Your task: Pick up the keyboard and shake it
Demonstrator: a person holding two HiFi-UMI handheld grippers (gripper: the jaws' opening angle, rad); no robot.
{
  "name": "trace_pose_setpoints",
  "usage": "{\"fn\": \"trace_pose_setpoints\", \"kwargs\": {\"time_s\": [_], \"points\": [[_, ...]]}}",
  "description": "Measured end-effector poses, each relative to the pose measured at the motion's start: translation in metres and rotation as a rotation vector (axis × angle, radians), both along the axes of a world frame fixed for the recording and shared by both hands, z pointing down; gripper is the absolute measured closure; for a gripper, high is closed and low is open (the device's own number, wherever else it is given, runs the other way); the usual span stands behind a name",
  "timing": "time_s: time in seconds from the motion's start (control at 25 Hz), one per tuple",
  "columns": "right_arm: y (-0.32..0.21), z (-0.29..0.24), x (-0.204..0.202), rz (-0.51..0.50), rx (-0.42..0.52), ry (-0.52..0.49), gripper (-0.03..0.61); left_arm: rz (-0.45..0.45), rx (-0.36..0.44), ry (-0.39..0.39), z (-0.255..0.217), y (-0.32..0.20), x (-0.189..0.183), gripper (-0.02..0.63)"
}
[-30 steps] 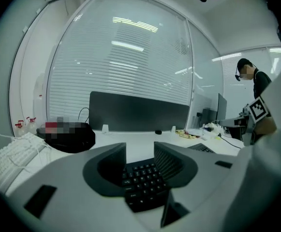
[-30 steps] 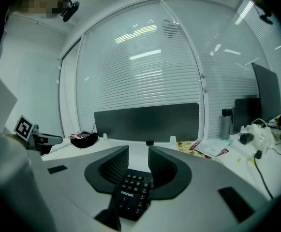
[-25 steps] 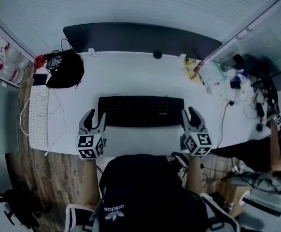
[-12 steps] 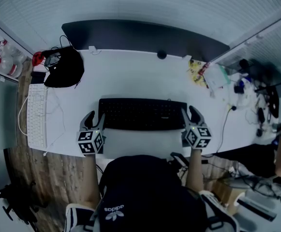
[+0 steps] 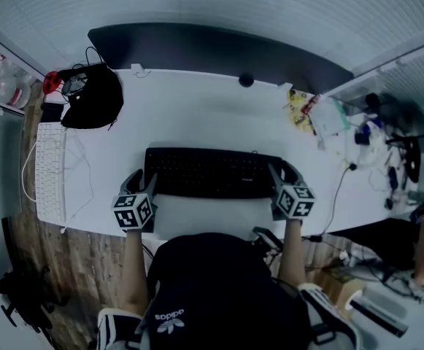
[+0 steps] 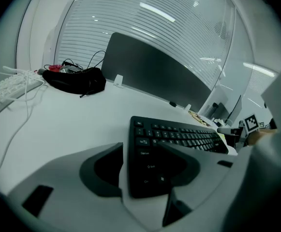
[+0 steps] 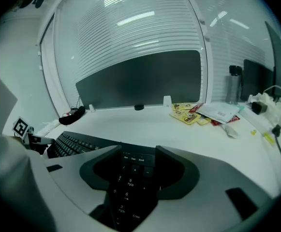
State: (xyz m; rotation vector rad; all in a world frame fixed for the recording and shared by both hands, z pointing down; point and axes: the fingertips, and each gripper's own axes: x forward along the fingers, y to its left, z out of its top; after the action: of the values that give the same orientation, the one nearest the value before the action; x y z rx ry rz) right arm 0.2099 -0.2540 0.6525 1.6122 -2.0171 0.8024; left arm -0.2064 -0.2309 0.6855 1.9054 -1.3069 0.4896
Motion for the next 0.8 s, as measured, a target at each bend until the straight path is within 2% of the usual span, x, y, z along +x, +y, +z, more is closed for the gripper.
{"fn": "trace_pose_setpoints", "kwargs": {"time_s": [0.2, 0.44, 0.56, 0.72, 0.8], "points": [[-0.001, 0.005, 0.002, 0.006, 0.000, -0.052, 0.383, -0.013, -0.015, 0.004, 0.006, -0.002, 0.000, 0.414], [0.001, 0.012, 0.017, 0.051, -0.034, -0.045, 0.380, -0.024, -0.028, 0.021, 0.005, 0.000, 0.001, 0.414], [0.006, 0.021, 0.015, 0.066, -0.069, -0.127, 0.377, -0.021, -0.040, 0.024, 0.006, 0.001, 0.001, 0.414], [0.008, 0.026, 0.009, 0.081, -0.112, -0.284, 0.379, -0.025, -0.061, 0.016, 0.010, 0.000, 0.002, 0.414], [0.007, 0.024, 0.007, 0.079, -0.122, -0.307, 0.379, -0.024, -0.061, 0.012, 0.010, 0.000, 0.003, 0.419]]}}
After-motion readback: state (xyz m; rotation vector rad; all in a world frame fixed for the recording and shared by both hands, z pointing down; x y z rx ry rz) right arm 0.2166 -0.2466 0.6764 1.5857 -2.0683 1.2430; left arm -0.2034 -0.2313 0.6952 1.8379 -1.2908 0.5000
